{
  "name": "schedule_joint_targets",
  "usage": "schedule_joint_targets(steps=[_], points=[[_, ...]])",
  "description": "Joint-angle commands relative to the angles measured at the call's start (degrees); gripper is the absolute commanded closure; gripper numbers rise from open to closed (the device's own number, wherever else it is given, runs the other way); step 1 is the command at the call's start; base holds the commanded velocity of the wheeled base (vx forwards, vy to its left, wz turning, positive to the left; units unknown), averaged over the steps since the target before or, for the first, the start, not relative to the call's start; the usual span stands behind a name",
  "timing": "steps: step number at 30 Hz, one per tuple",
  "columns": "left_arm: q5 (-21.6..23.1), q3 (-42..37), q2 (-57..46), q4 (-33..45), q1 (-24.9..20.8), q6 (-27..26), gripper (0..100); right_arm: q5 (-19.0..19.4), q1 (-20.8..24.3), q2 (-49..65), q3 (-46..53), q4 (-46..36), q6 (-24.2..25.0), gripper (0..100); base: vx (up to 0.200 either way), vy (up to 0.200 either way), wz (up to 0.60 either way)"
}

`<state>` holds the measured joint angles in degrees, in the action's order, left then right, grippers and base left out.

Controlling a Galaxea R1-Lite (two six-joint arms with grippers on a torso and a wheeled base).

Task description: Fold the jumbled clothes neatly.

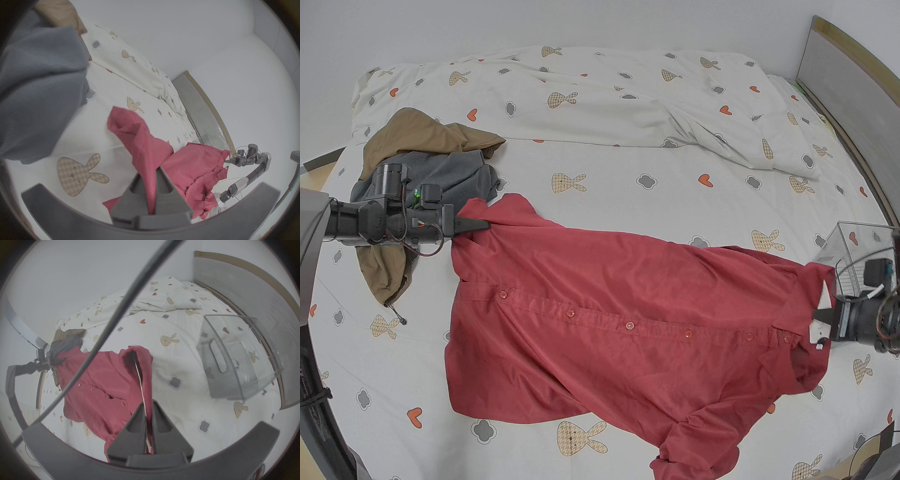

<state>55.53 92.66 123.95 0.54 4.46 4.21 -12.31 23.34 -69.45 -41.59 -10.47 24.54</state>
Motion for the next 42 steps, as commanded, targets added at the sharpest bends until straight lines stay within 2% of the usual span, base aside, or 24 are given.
schedule_joint_targets(steps=[1,4,10,20,21,22,23,28,29,33,36,37,41,42], points=[[0.11,-5.21,-6.27,-0.10,5.65,-0.95,100,0.01,-4.18,-22.22,-14.83,5.99,-2.92,100,0.000,0.000,0.00],[0.11,-5.30,-6.36,0.17,7.14,-0.78,100,0.01,-6.21,-28.20,-21.69,6.17,-3.45,100,0.000,0.000,0.00],[0.11,-4.24,-6.09,0.34,9.60,-0.25,100,0.18,-8.58,-33.12,-30.56,5.64,-3.62,100,0.000,0.000,0.00],[-0.07,-1.69,-2.14,-0.01,8.28,-0.07,100,0.10,-9.19,-39.27,-33.55,6.17,-3.53,100,0.000,0.000,0.00],[-0.16,-1.43,-1.08,-0.10,7.76,-0.16,100,0.01,-9.55,-40.06,-33.90,6.25,-3.53,0,0.000,0.000,0.00],[-0.24,-1.34,0.50,-0.10,7.14,-0.16,100,0.01,-9.99,-41.20,-34.43,6.34,-3.36,0,0.000,0.000,0.00],[-0.24,-1.34,0.59,-0.18,7.05,-0.16,0,0.01,-9.99,-41.29,-34.52,6.34,-3.36,0,0.000,0.000,0.00],[-0.33,-2.40,2.78,-0.18,7.23,-0.78,0,-0.17,-10.25,-41.64,-34.87,6.34,-2.57,0,0.000,0.000,0.00],[-0.42,-2.84,2.52,-0.18,9.60,-2.98,0,0.01,-11.22,-41.03,-34.52,6.34,-2.57,0,0.000,0.000,0.00],[-0.51,-3.54,0.41,0.08,13.82,-7.37,0,0.27,-12.27,-36.37,-32.76,6.25,-2.48,0,0.000,0.000,0.00],[-0.60,-4.59,-1.35,0.08,15.84,-8.07,0,0.45,-12.01,-34.17,-30.30,6.34,-2.57,0,0.000,0.000,0.00],[-1.56,-5.56,-2.49,0.08,16.98,-8.34,0,0.54,-11.39,-31.80,-27.93,6.34,-2.57,0,0.000,0.000,0.00],[-12.55,-9.96,-5.39,-0.18,18.65,-13.52,0,3.44,-9.02,-24.77,-20.54,6.43,-2.92,0,0.000,0.000,0.00],[-12.55,-9.96,-5.39,-0.18,18.65,-13.52,0,3.44,-9.02,-24.77,-20.54,6.43,-2.92,0,0.000,0.000,0.00]])
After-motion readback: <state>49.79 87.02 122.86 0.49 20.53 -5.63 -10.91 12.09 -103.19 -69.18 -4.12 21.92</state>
